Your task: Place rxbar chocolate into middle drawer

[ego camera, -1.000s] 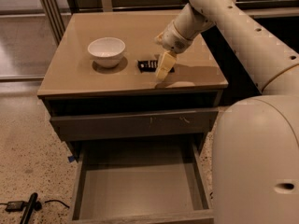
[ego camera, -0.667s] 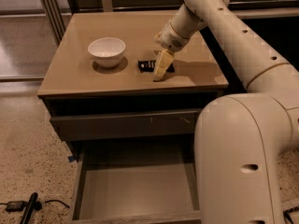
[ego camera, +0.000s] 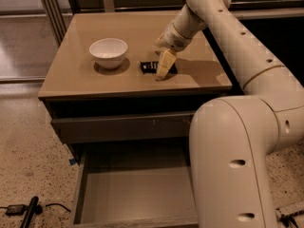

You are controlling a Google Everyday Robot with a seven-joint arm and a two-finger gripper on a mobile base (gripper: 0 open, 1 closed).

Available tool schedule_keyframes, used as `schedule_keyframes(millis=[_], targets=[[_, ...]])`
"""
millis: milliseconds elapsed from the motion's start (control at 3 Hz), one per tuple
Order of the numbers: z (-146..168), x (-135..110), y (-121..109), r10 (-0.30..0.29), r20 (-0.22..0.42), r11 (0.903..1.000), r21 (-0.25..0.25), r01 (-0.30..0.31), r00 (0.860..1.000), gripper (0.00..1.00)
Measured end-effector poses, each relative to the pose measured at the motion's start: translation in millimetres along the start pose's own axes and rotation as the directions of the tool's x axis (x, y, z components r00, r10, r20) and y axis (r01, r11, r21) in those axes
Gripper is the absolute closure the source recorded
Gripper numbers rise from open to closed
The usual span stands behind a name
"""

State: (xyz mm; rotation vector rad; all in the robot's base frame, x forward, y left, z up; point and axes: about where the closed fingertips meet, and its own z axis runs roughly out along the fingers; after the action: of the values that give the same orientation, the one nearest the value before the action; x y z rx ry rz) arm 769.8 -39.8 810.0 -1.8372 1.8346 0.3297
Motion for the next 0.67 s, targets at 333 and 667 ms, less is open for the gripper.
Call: schedule_keyframes(millis=[333,667], targets=[[0.0,0.0,0.0,0.000,0.000,1.0000,0.000,0.000,1.000,0.42],[0.1,0.0,0.0,0.000,0.000,1.0000,0.000,0.000,1.000,0.65]])
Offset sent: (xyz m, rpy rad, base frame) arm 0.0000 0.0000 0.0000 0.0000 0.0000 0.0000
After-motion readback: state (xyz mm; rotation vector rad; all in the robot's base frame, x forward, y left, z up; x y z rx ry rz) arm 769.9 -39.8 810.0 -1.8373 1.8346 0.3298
